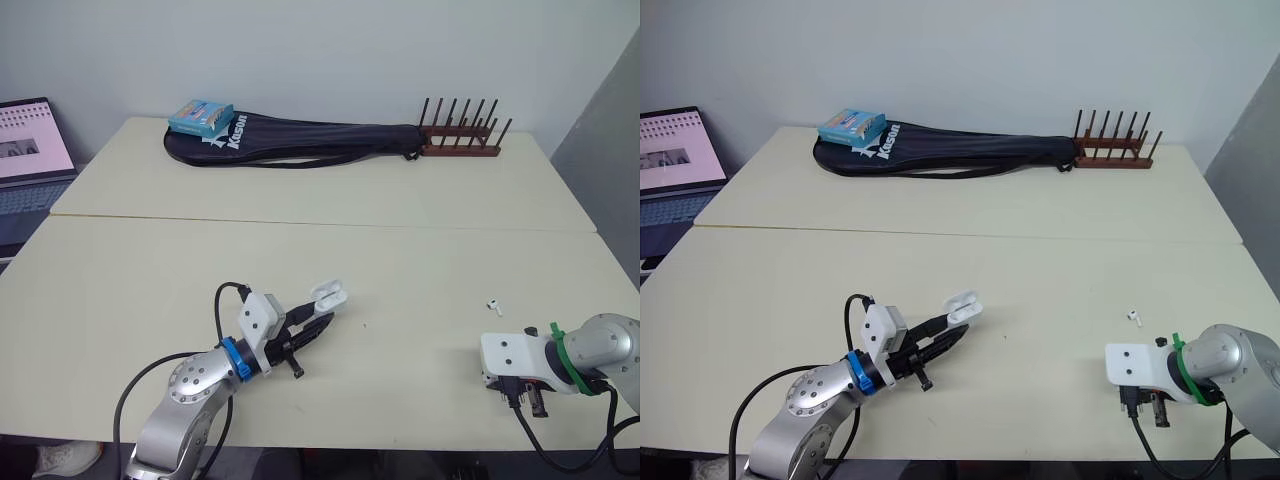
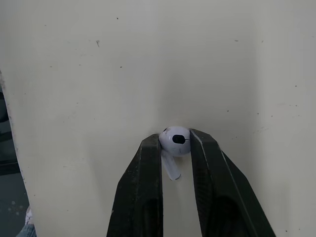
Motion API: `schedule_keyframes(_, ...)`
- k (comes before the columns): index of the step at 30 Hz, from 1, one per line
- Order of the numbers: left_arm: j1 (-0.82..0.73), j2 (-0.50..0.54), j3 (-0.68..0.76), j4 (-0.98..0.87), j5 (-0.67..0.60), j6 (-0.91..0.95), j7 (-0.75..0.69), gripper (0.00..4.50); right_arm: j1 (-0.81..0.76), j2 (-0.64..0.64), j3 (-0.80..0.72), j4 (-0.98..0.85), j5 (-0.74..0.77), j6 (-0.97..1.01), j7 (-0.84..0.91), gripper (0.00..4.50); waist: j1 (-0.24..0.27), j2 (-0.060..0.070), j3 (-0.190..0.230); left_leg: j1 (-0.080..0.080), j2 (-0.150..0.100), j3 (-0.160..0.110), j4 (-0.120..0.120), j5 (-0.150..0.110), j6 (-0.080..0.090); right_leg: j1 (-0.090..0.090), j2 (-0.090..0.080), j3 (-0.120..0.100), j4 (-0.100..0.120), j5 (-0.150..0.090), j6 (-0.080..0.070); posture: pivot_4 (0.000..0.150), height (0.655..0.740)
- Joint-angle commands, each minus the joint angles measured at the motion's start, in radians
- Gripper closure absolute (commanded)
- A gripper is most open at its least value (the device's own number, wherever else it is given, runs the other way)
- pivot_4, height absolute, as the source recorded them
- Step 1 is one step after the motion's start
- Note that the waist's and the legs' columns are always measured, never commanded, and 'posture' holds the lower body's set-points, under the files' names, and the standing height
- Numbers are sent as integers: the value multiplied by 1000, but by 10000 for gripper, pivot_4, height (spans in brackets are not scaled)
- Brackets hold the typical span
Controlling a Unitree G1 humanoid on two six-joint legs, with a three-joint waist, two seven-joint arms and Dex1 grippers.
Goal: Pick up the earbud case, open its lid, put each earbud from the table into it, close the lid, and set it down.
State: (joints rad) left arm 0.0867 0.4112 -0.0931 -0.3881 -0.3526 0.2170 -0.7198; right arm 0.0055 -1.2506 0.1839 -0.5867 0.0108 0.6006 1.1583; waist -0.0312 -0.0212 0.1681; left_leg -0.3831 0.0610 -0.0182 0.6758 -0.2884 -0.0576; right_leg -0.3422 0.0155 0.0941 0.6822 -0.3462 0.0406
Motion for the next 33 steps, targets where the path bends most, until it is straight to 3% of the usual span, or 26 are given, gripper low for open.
schedule_keyframes(1,5,-2,-2,-28,-7,-16,0,37293,10,6,-1,-1,-2,12,-10,40787,0,-1,0,0,0,0,0,0,0,0,0,0,0,0,0,1500,7274)
schedule_keyframes(7,-10,-8,-9,-7,-5,-29,-9,37293,-52,25,-71,7,83,28,20,40787,-1,0,1,0,0,0,0,0,0,0,0,0,0,0,0,1500,7274)
schedule_keyframes(11,-38,-21,-12,9,-8,-39,-14,37293,-177,97,-126,-6,234,132,38,40788,0,2,3,0,-1,1,0,0,0,-1,0,0,0,0,0,1500,7274)
schedule_keyframes(16,-83,-45,-9,25,-13,-61,-16,37293,-379,428,-233,-47,525,385,-134,40788,1,0,5,-2,0,-3,-1,0,0,-1,1,-1,0,0,0,1500,7274)
schedule_keyframes(22,-117,-82,-36,30,2,-95,-15,37293,-446,787,-316,-64,691,418,-394,40788,7,0,4,-16,0,-7,1,0,0,-12,-1,-6,2,0,0,1500,7274)
schedule_keyframes(33,-168,-134,-62,75,35,-148,14,37293,-388,942,-214,-37,696,333,-580,40788,3,1,5,-15,-1,-6,1,0,0,-14,0,-7,8,0,0,1500,7274)
